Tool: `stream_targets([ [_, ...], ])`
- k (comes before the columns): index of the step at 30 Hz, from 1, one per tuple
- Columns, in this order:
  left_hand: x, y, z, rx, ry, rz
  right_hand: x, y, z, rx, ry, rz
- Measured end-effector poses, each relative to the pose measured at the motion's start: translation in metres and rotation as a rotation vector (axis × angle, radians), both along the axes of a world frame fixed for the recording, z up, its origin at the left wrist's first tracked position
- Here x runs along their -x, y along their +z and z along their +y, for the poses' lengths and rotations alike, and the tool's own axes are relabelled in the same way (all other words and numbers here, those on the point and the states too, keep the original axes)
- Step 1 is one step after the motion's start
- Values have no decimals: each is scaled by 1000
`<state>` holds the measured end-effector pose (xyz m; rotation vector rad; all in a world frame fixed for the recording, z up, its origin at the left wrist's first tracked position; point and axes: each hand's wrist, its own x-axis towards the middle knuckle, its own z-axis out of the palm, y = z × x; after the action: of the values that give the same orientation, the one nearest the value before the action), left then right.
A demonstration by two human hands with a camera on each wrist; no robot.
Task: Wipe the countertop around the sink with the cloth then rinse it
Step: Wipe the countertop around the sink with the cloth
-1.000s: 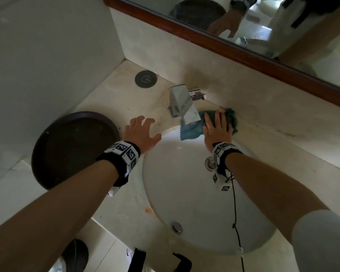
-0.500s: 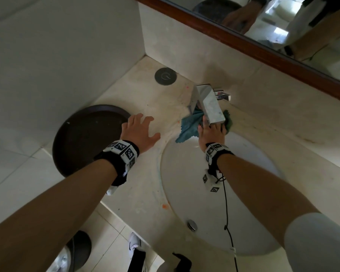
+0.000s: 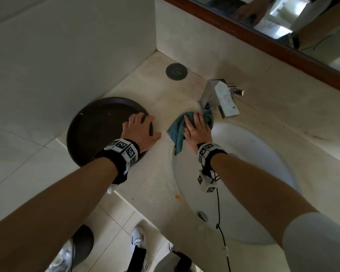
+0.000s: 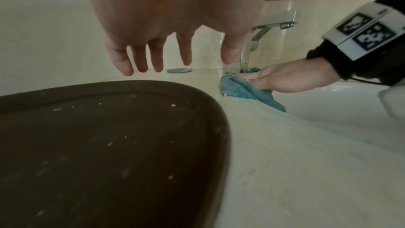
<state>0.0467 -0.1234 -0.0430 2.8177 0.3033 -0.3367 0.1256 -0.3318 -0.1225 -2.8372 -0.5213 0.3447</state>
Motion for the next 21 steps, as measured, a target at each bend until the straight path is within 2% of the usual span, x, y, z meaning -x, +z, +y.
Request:
stream_targets([
  [7, 16, 3, 11, 20, -29, -2, 42, 11, 13, 16, 163, 47],
  [11, 22, 8, 18, 25, -62, -8, 93, 18, 22, 26, 205, 181],
  [16, 24, 12, 29, 36, -108, -16, 131, 21, 37, 91, 120, 272],
  [21, 23, 5, 39, 37, -97, -27, 123, 13, 49, 195, 95, 146],
])
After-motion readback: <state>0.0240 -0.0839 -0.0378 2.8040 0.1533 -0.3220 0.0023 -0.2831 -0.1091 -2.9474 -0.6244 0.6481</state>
